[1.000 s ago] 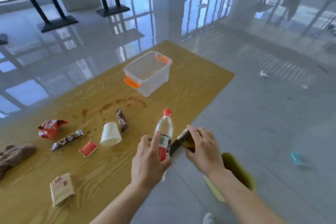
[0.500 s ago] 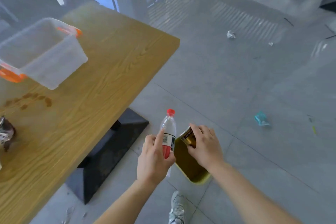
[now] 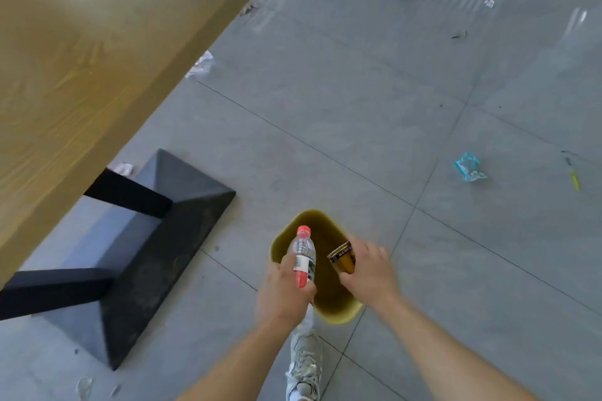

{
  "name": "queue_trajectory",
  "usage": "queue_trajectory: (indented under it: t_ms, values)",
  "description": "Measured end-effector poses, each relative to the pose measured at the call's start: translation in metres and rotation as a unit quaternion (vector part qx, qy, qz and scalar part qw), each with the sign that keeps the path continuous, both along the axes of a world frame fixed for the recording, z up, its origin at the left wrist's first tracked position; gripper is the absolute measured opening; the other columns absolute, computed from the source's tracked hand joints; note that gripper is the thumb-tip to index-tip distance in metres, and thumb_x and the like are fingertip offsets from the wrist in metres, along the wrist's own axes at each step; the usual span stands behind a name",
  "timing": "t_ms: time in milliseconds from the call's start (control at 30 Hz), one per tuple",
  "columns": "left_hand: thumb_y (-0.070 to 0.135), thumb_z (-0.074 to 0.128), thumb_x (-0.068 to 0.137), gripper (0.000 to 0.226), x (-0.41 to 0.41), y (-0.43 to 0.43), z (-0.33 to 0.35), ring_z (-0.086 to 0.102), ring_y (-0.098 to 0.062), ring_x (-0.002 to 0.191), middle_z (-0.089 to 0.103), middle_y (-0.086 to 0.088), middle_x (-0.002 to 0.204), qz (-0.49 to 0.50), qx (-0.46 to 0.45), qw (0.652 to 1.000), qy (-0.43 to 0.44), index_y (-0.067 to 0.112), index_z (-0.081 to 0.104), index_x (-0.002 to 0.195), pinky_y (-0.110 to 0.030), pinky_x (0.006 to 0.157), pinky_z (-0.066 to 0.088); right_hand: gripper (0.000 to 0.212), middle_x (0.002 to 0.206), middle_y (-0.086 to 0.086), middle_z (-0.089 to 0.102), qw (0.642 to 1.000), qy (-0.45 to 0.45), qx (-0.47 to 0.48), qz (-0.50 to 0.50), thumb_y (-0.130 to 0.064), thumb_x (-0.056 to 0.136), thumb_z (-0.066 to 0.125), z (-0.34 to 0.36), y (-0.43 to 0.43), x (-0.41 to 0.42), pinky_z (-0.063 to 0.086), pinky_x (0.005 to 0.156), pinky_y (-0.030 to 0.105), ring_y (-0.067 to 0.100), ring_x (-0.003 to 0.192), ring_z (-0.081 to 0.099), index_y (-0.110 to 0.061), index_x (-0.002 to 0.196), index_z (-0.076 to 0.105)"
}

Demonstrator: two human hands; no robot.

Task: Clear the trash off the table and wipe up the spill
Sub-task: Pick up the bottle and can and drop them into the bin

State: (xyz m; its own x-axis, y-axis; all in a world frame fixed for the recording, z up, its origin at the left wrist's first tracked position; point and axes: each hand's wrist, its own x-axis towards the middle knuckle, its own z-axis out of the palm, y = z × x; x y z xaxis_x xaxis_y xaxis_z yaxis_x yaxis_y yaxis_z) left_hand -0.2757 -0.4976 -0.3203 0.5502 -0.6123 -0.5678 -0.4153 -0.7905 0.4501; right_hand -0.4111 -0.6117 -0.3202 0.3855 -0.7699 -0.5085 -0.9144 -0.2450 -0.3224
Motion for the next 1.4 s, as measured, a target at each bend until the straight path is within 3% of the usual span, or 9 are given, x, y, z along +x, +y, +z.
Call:
queue_trajectory:
  t_ms: [167,433,600,933,1067,1200,1400]
  values:
    - [0.046,0.066,0.083,0.064,-0.01,-0.018,-0.048,0.059,-0.014,0.084,0.055,0.003,0.113,-0.001,0.045,0.999,0.002,0.036,0.037,0.138,-0.029,0.069,0.059,0.077,0.136,0.003,0.05,0.999,0.023,0.024,-0.024,-0.042,0.083,0.069,-0.055,0.0,-0.006,0.043,0.102,0.036,0.026,0.121,0.044,-0.026,0.147,0.032]
    - [0.042,0.063,0.088,0.056,-0.023,-0.035,-0.105,0.053,-0.014,0.082,0.051,0.0,0.115,-0.028,0.096,0.995,-0.015,0.03,0.041,0.138,-0.023,0.065,0.051,0.077,0.137,0.004,0.049,0.998,0.055,0.038,0.0,-0.043,0.088,0.065,-0.115,0.009,-0.006,0.042,0.104,0.037,0.027,0.124,0.043,-0.028,0.151,0.023]
    - [0.042,0.06,0.091,0.052,-0.023,-0.04,-0.129,0.053,-0.016,0.089,0.051,-0.002,0.122,-0.012,0.116,0.993,-0.012,0.029,0.042,0.138,-0.032,0.08,0.058,0.078,0.141,0.004,0.047,0.997,0.071,0.036,-0.009,-0.04,0.09,0.066,-0.139,0.012,-0.011,0.043,0.104,0.038,0.027,0.127,0.043,-0.026,0.152,0.021]
    - [0.042,0.051,0.094,0.046,-0.02,-0.054,-0.149,0.05,-0.016,0.089,0.05,0.0,0.119,-0.024,0.126,0.991,-0.024,0.029,0.042,0.138,-0.031,0.076,0.056,0.08,0.143,0.006,0.045,0.995,0.063,0.06,-0.041,-0.041,0.09,0.066,-0.164,0.019,-0.014,0.043,0.106,0.039,0.027,0.129,0.043,-0.025,0.152,0.018]
    - [0.041,0.047,0.094,0.046,-0.013,-0.046,-0.142,0.049,-0.016,0.094,0.047,0.0,0.116,-0.065,0.109,0.991,-0.041,0.028,0.042,0.138,-0.031,0.074,0.054,0.069,0.141,0.006,0.045,0.997,0.046,0.048,-0.042,-0.038,0.093,0.063,-0.16,0.02,-0.015,0.042,0.106,0.037,0.026,0.125,0.043,-0.023,0.149,0.027]
    - [0.041,0.043,0.094,0.049,-0.003,-0.035,-0.131,0.046,-0.018,0.1,0.048,0.0,0.117,-0.139,0.066,0.983,-0.103,0.028,0.037,0.141,-0.036,0.085,0.051,0.06,0.137,0.003,0.047,0.998,0.033,0.033,-0.032,-0.037,0.094,0.061,-0.149,0.019,-0.013,0.043,0.105,0.036,0.024,0.122,0.044,-0.025,0.146,0.034]
    - [0.043,0.04,0.092,0.055,0.018,-0.024,-0.107,0.044,-0.025,0.119,0.046,-0.003,0.135,-0.234,0.015,0.956,-0.175,0.027,0.03,0.145,-0.04,0.097,0.041,0.057,0.133,0.003,0.051,1.0,0.029,0.004,-0.007,-0.04,0.094,0.058,-0.127,0.014,-0.002,0.042,0.103,0.036,0.024,0.118,0.047,-0.024,0.144,0.036]
